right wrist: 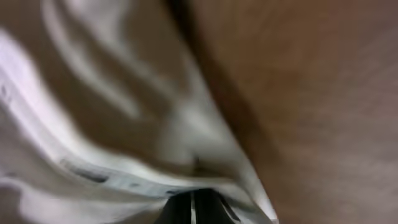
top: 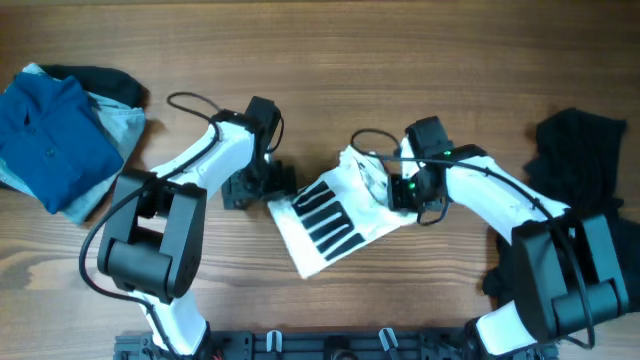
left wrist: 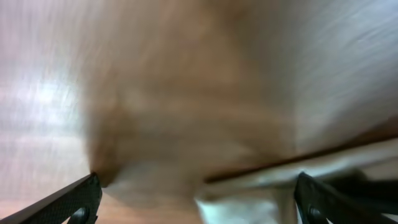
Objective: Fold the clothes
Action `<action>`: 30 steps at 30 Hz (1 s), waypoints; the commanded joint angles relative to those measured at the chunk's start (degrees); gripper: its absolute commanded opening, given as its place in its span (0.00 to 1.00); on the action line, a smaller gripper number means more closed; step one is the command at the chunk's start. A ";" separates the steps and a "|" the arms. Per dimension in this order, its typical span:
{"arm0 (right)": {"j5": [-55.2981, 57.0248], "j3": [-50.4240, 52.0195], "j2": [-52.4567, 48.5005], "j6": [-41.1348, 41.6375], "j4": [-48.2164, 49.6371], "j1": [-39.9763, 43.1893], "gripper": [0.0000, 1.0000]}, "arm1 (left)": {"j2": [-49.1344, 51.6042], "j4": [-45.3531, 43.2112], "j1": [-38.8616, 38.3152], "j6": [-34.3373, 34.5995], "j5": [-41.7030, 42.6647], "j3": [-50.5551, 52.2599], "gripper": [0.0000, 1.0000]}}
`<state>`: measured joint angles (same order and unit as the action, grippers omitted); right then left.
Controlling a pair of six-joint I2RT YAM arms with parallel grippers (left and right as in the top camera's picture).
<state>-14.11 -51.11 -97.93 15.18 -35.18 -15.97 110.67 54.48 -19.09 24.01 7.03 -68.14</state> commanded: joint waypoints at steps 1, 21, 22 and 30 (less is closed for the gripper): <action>5.38 -1.29 -1.51 -3.50 6.19 2.56 0.04 | 2.16 2.93 -0.04 5.77 5.68 5.29 1.00; -0.22 -24.63 6.34 -7.08 -18.47 2.38 0.34 | -4.26 -28.09 4.59 -10.88 29.90 1.16 1.00; -0.92 -24.63 6.34 -7.15 -19.32 2.38 0.34 | -3.02 -29.05 4.59 -11.50 31.01 1.16 1.00; -0.98 -24.63 6.34 -7.04 -22.73 2.38 0.30 | 11.39 -34.53 0.22 -11.58 47.93 1.16 1.00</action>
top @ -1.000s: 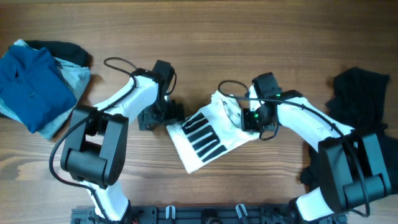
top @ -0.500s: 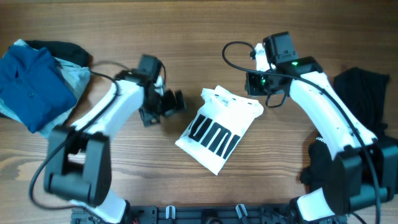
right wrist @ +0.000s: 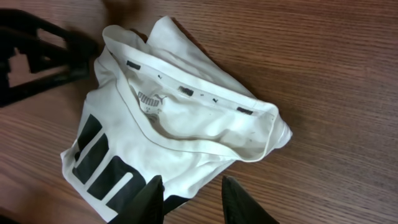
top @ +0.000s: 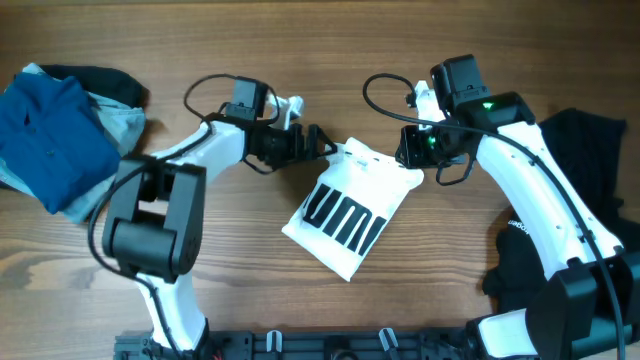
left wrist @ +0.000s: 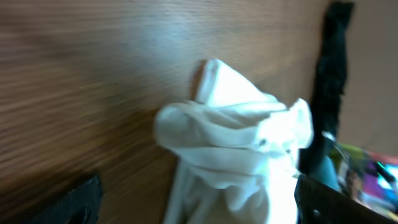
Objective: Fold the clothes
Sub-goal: 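Carry the folded shirt left and place it on the blue pile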
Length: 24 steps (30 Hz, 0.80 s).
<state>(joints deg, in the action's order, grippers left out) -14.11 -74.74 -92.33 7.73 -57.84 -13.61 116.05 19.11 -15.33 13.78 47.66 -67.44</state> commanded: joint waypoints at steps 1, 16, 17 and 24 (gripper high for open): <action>-0.98 -1.01 0.74 0.39 -0.09 0.02 0.30 | 7.69 1.03 -5.16 -1.38 8.07 0.46 0.98; 1.49 -1.01 2.80 1.55 -0.37 1.68 0.20 | 4.52 -1.31 -2.71 -0.98 4.66 0.33 0.04; 1.64 -1.01 3.85 1.49 -0.11 2.71 0.20 | 1.40 -1.20 -0.37 -0.98 1.84 0.33 0.04; 1.64 -1.01 7.23 1.27 -0.20 6.14 0.20 | -23.69 4.07 18.45 -1.01 -24.74 0.33 0.04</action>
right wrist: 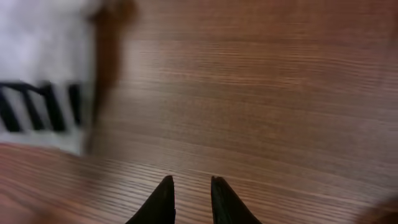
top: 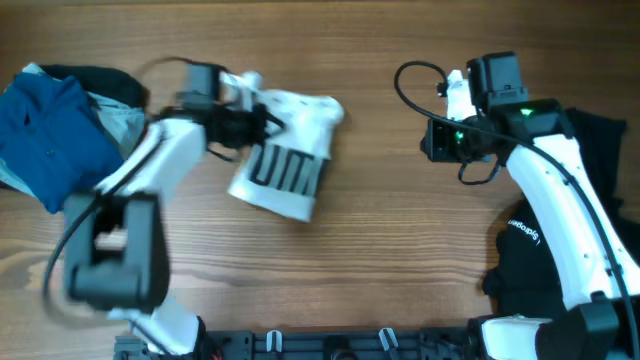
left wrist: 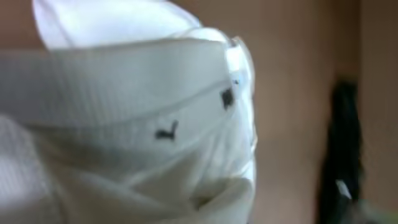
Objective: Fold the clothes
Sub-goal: 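Carry the folded shirt left and place it on the blue pile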
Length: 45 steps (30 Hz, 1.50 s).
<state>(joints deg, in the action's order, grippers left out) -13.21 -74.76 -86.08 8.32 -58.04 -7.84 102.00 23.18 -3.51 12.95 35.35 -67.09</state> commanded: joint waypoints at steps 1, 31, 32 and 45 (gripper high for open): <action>0.74 -0.98 0.96 0.68 -0.07 0.37 0.20 | -12.52 -0.07 9.53 -0.61 -14.40 -0.02 0.04; 0.33 -0.98 0.96 2.16 -1.55 0.37 0.21 | -6.69 -18.03 51.47 -0.07 -21.73 -0.87 1.00; 0.33 -0.98 0.96 2.16 -1.44 0.37 0.21 | -7.63 -18.05 52.35 0.24 -19.08 -1.49 1.00; 0.31 -0.98 0.96 2.21 -1.62 0.37 0.21 | -8.46 -12.04 51.49 4.24 -7.96 -5.88 1.00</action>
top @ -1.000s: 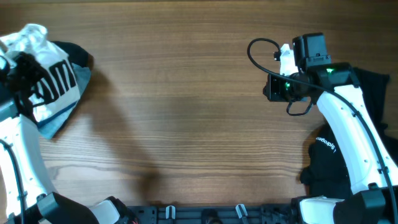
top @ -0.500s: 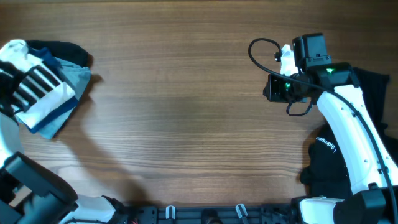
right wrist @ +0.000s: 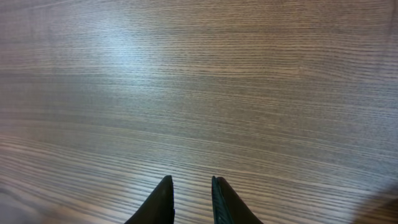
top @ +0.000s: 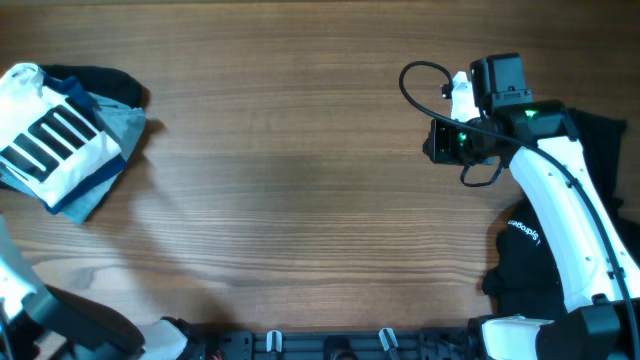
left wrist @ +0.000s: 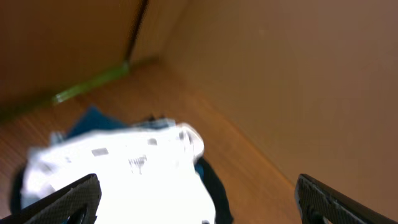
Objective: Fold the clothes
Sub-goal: 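Carry the folded shirt left and place it on the blue pile, then open the left gripper and withdraw it from the pile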
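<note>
The folded white shirt (top: 52, 140) with black stripes lies on the blue shirt (top: 88, 185) of the pile at the table's far left. In the left wrist view the white shirt (left wrist: 118, 171) shows blurred below my left gripper (left wrist: 199, 208), which is wide open with nothing in it. The left gripper itself is outside the overhead view. My right gripper (top: 438, 141) hovers over bare wood at the right. Its fingers (right wrist: 163, 200) stand a little apart with nothing between them.
A pale grey garment (top: 125, 125) and a black one (top: 100, 78) lie under the blue shirt. Unfolded black clothes (top: 603, 128) are heaped at the right edge, with more (top: 522, 268) beside the right arm's base. The wooden table (top: 300, 200) stretches between the two piles.
The white shirt was left of the table's middle with my left gripper at its collar end. It now lies on the blue pile at far left, and the gripper stands open over it. The right arm barely moved.
First both grippers were at the white shirt in the table's middle, the right one shut on it. Then the right had let go and stood clear while the left was at the collar end. The shirt was later further left, and now rests on the pile.
</note>
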Action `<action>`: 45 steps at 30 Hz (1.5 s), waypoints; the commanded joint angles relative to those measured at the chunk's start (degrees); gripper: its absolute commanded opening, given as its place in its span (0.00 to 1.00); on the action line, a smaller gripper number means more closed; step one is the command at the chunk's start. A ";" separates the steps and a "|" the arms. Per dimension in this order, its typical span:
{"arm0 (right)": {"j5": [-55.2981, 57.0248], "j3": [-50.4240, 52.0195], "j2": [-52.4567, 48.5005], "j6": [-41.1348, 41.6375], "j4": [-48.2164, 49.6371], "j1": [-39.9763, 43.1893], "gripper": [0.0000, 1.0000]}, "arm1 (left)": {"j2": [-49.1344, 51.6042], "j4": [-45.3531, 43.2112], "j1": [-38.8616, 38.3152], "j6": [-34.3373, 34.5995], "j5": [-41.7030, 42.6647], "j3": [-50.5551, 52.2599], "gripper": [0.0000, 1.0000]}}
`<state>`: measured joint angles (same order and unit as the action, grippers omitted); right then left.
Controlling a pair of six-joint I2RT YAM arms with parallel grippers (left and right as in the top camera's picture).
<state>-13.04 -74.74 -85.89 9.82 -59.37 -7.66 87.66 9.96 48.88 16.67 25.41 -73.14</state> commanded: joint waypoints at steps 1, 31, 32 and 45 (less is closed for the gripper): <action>0.13 -1.01 0.76 0.74 -0.33 0.20 0.21 | 8.22 0.90 -0.90 0.57 2.03 0.17 1.00; 0.09 -1.01 0.76 0.66 2.10 0.17 1.00 | 1.11 12.72 -30.88 -3.06 3.58 0.00 1.00; 0.07 -1.01 0.74 0.70 2.95 0.17 1.00 | 2.05 14.34 -34.01 -3.28 2.21 0.00 1.00; 4.02 -1.01 0.74 -0.22 5.18 0.20 1.00 | 7.48 60.89 -51.19 -3.06 -14.56 0.00 1.00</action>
<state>-10.15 -74.76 -85.89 9.96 -52.69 -7.66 95.72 66.00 -2.52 12.71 18.50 -73.01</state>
